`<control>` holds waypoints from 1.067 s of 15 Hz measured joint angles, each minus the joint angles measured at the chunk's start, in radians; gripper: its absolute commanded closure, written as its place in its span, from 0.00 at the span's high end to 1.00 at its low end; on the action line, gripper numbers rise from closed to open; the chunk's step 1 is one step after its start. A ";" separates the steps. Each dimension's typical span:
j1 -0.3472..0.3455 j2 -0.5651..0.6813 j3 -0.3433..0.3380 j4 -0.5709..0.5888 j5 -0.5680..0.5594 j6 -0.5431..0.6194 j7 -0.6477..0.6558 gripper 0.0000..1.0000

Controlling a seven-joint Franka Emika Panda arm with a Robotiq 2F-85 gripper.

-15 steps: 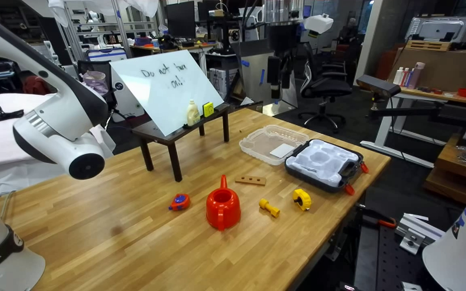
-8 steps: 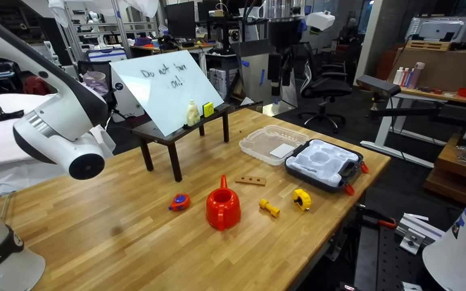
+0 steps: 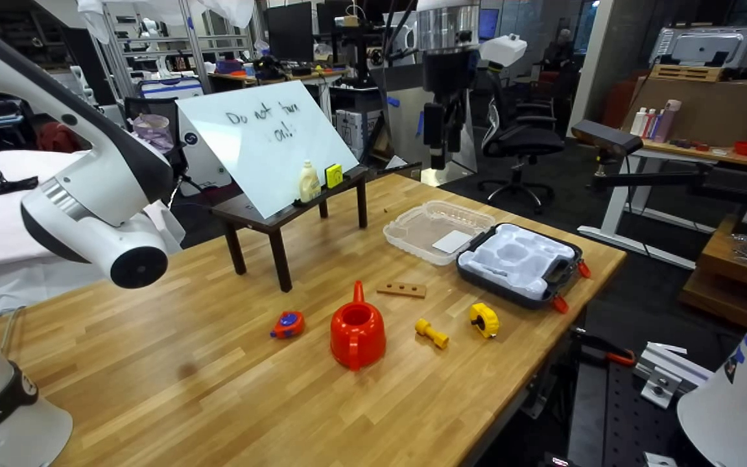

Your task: Place the wooden object in the top left segment in the box

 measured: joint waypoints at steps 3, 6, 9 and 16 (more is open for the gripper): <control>0.000 0.090 0.003 0.002 0.029 0.068 0.000 1.00; 0.000 0.183 0.006 0.014 0.054 0.135 0.000 1.00; -0.001 0.253 0.008 0.036 0.061 0.150 -0.002 1.00; -0.004 0.274 0.009 0.054 0.061 0.150 -0.003 1.00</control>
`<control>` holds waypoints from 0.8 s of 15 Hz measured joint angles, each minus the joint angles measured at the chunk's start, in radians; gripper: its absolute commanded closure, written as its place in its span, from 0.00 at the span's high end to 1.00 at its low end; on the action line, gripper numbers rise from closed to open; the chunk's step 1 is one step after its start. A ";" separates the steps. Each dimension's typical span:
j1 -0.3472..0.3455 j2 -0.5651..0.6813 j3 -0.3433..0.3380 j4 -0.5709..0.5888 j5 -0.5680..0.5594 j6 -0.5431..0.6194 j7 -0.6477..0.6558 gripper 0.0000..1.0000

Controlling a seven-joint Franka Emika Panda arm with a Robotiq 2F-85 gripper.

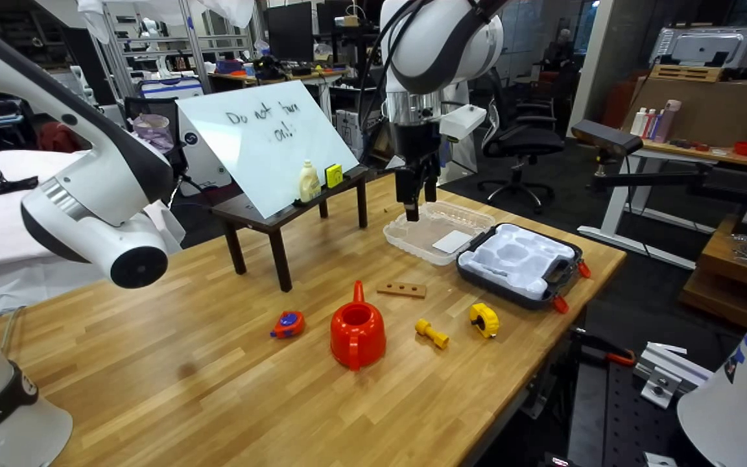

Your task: Place the wooden object in the top left segment in the box

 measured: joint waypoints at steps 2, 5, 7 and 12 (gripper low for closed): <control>0.000 0.000 0.000 0.000 0.000 0.000 0.000 1.00; 0.000 0.001 0.000 -0.001 0.000 0.000 0.000 1.00; -0.001 0.010 0.001 -0.003 0.000 0.002 -0.004 1.00; -0.009 0.096 0.001 -0.005 -0.010 0.114 -0.012 1.00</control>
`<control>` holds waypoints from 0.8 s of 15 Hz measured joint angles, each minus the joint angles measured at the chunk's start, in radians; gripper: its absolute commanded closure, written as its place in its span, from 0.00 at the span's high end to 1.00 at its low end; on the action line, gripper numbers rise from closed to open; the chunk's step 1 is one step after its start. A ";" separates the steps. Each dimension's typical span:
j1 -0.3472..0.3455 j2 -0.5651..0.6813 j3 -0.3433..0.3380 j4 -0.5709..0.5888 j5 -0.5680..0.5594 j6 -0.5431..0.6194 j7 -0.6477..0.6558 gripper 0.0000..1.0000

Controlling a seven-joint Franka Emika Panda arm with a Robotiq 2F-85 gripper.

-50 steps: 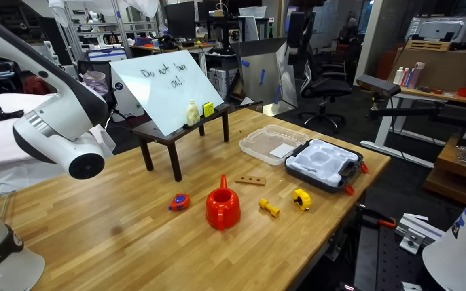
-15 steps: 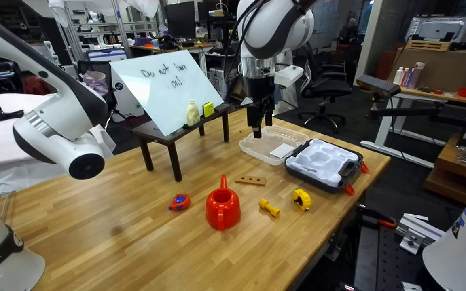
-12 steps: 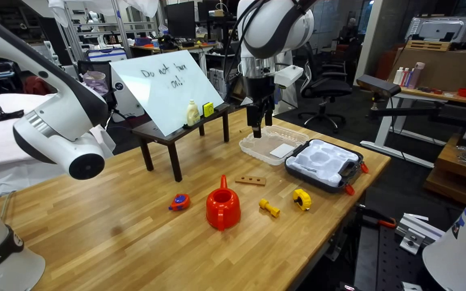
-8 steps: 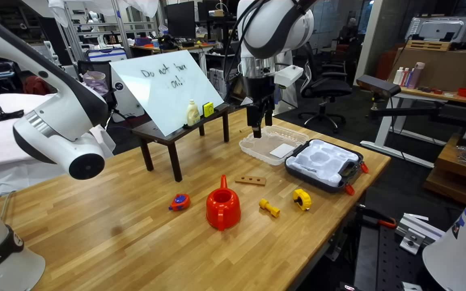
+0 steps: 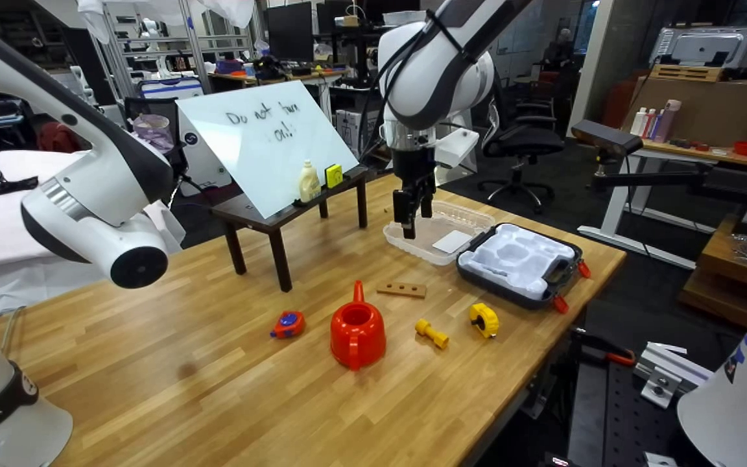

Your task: Place the wooden object in the top left segment in the box

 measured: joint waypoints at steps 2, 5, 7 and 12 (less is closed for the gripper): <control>-0.001 0.057 0.001 0.009 0.001 0.053 0.011 1.00; -0.004 0.157 0.013 0.049 0.001 0.075 0.033 1.00; -0.006 0.227 0.018 0.085 0.000 0.074 0.036 1.00; -0.008 0.263 0.019 0.122 0.000 0.066 0.036 1.00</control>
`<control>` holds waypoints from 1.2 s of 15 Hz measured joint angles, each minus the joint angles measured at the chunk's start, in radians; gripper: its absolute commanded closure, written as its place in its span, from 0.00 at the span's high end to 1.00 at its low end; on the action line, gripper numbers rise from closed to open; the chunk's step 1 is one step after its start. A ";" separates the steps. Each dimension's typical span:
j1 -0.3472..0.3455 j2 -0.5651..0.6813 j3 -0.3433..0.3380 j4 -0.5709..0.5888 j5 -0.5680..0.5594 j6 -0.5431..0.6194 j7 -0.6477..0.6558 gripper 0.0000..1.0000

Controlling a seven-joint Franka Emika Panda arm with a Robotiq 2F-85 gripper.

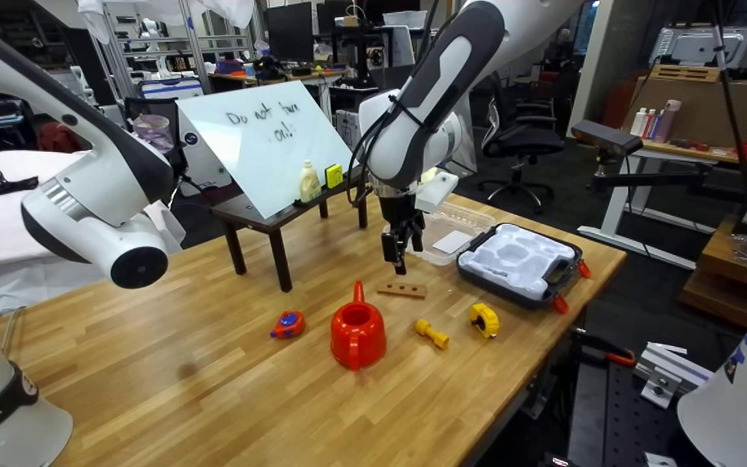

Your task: Place the wooden object in the top left segment in the box

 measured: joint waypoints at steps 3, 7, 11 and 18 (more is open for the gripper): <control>0.000 0.000 0.000 0.000 0.000 -0.002 0.000 1.00; 0.000 0.000 0.004 0.000 -0.003 0.001 0.000 1.00; -0.006 0.042 0.005 0.019 -0.027 0.029 0.000 1.00; -0.062 0.221 0.039 0.153 -0.044 0.102 -0.091 1.00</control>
